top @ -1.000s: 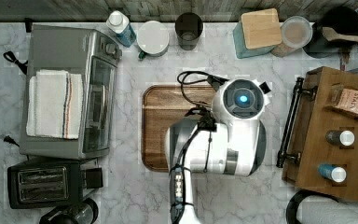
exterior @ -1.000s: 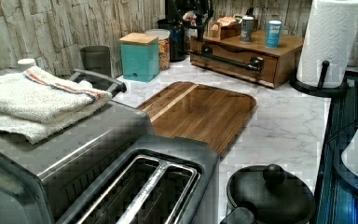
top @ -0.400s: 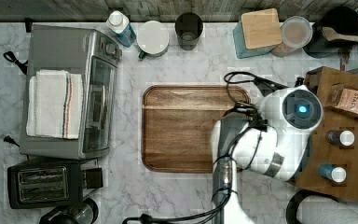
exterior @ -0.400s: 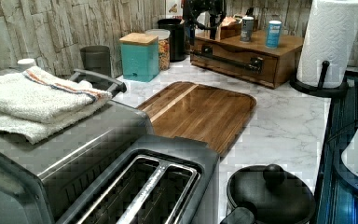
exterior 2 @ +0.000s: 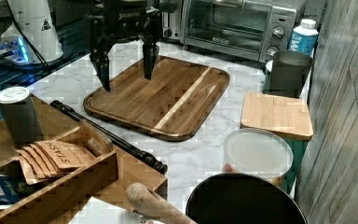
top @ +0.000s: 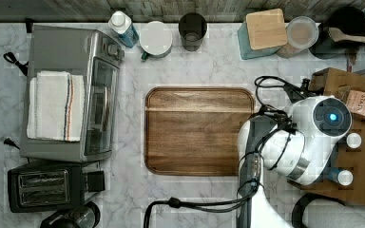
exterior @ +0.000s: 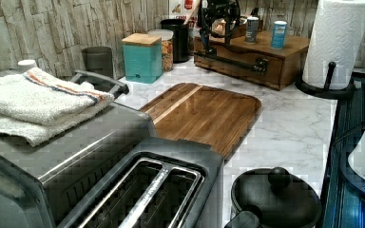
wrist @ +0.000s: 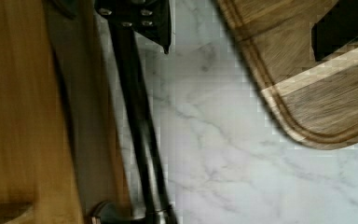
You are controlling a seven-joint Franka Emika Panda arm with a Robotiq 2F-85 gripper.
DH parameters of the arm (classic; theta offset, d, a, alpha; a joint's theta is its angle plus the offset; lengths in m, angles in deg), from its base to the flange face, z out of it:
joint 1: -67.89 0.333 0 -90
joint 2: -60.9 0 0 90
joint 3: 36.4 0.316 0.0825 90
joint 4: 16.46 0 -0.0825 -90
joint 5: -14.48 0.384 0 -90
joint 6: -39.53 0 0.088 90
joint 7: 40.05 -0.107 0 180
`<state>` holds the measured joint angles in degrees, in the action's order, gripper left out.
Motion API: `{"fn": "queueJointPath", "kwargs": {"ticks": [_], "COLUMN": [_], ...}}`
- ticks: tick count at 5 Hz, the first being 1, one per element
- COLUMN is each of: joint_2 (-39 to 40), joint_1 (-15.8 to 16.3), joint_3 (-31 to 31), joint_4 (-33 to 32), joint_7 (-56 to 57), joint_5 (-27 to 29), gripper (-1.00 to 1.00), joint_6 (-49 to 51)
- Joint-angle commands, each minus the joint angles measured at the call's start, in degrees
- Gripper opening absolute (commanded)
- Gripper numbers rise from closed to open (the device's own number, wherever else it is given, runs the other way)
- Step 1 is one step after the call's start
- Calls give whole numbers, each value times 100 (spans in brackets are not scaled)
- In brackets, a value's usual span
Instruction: Open the drawer.
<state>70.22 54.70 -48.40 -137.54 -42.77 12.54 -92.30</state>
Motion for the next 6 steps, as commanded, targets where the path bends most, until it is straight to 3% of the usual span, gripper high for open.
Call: {"fn": "queueJointPath", "kwargs": {"ticks": [1,3,4,6], "joint_2": [381,653,613,623], "joint_1": [-144,-146,-54,-76], "joint_3": [17,-194,-342,-370], "joint_4": [855,991,858,478], "joint_7": [1098,1237,746,142], "joint_5": [-176,-526,-973,-1017], "gripper": [100,100,100,100], "joint_6": [-592,-723,-807,-1176]}}
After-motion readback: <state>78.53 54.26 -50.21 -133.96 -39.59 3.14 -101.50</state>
